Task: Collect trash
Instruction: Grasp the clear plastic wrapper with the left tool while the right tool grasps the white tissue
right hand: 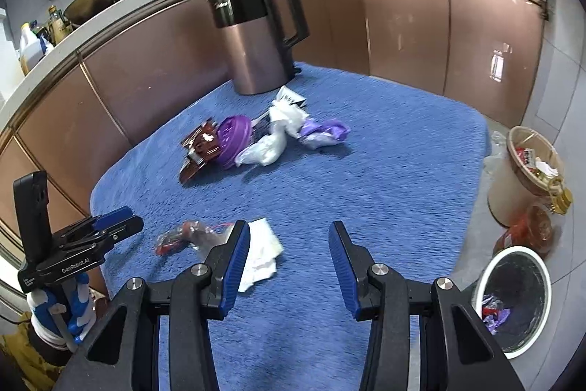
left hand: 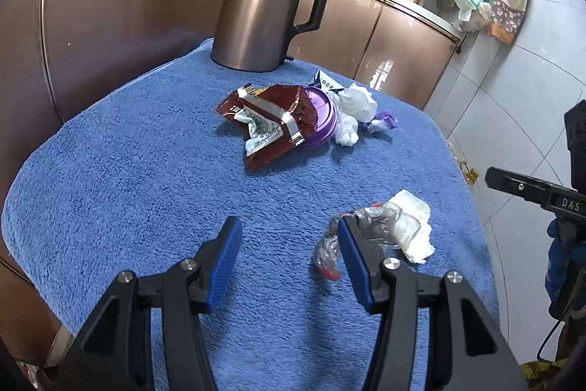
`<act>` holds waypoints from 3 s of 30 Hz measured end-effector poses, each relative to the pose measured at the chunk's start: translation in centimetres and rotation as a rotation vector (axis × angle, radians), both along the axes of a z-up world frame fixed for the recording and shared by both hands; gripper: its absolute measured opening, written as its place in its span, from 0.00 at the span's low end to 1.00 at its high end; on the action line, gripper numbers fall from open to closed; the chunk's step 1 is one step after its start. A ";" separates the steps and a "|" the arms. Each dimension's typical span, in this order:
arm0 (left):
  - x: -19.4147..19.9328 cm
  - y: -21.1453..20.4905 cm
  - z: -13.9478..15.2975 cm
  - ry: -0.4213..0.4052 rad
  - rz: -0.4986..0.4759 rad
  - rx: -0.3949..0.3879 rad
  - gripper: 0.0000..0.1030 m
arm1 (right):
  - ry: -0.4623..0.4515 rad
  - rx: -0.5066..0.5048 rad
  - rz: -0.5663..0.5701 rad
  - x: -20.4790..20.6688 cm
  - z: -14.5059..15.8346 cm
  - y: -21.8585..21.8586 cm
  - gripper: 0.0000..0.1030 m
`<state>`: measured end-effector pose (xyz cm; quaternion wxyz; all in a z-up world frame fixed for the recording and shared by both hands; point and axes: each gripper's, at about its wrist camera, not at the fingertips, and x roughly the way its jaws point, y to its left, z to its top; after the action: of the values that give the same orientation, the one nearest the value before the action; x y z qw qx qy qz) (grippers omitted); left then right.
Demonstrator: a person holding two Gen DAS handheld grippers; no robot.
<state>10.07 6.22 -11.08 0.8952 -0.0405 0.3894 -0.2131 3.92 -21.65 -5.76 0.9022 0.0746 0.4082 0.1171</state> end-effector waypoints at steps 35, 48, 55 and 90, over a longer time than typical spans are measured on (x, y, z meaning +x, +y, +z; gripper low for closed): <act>2.0 -4.8 -3.9 0.153 -0.196 -0.003 0.24 | 0.179 0.139 0.092 5.0 -7.5 1.7 0.29; 0.4 -3.1 -2.5 0.114 -0.072 -0.028 0.11 | 0.108 0.130 0.083 3.2 -5.7 1.9 0.04; -1.1 -2.3 -0.8 0.083 -0.031 -0.033 0.11 | 0.050 0.134 0.098 1.6 -3.8 1.8 0.03; -2.1 0.2 -0.9 0.083 0.070 -0.084 0.11 | 0.100 -0.099 0.096 3.4 -7.8 4.6 0.12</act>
<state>7.95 6.43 -11.95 0.8827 -0.1006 0.4150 -0.1962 7.29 -17.08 -13.58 0.8767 0.0161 0.4611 0.1361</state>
